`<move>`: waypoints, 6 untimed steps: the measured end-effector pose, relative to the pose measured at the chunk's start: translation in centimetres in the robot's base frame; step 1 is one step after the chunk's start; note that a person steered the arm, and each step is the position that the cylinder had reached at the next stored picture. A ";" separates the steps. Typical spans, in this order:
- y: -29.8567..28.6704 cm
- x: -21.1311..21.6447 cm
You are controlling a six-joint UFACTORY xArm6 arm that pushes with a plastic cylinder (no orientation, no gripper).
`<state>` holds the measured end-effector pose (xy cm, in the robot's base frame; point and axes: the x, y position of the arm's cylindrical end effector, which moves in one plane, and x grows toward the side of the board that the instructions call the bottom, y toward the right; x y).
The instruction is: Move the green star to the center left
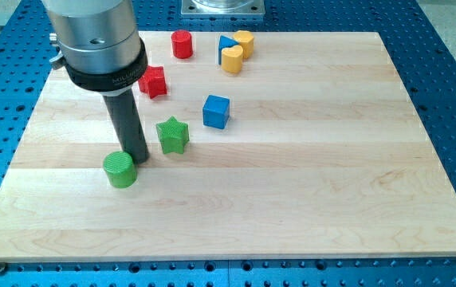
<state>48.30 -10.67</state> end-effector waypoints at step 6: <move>-6.9 -6.6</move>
